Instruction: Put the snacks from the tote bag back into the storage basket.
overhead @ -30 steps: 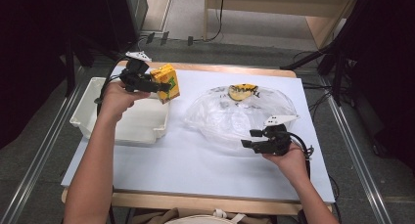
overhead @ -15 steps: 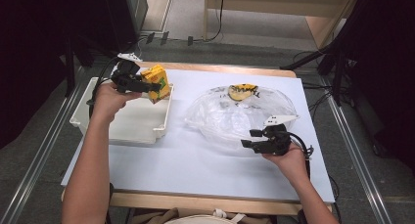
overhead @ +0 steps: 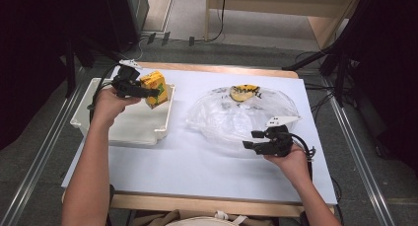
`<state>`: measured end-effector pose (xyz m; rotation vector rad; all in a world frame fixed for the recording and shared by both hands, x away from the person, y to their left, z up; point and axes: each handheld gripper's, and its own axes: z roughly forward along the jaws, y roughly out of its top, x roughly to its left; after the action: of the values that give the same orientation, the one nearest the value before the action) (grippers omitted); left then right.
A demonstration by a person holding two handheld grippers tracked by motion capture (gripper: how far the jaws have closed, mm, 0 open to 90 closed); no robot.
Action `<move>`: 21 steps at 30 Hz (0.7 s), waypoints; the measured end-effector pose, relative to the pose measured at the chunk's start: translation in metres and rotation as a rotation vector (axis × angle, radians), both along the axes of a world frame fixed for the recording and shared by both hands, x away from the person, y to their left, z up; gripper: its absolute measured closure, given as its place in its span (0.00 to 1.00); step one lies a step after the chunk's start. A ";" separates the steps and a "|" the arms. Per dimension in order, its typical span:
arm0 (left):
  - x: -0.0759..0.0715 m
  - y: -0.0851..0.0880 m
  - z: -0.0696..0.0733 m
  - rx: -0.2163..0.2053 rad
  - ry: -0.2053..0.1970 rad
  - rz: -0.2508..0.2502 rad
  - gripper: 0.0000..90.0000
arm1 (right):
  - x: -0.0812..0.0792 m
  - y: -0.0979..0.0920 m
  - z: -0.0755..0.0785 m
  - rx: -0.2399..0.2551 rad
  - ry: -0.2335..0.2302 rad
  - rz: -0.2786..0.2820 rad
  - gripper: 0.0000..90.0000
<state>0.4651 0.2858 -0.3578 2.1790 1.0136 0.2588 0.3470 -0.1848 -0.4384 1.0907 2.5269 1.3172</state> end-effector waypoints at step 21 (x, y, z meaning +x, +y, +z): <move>0.009 -0.002 -0.041 0.031 -0.014 0.033 0.57 | 0.000 0.000 -0.001 -0.005 0.003 0.000 0.47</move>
<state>0.4739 0.2834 -0.3987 2.1867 1.0454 0.3063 0.3473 -0.1846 -0.4391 1.0925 2.5305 1.3100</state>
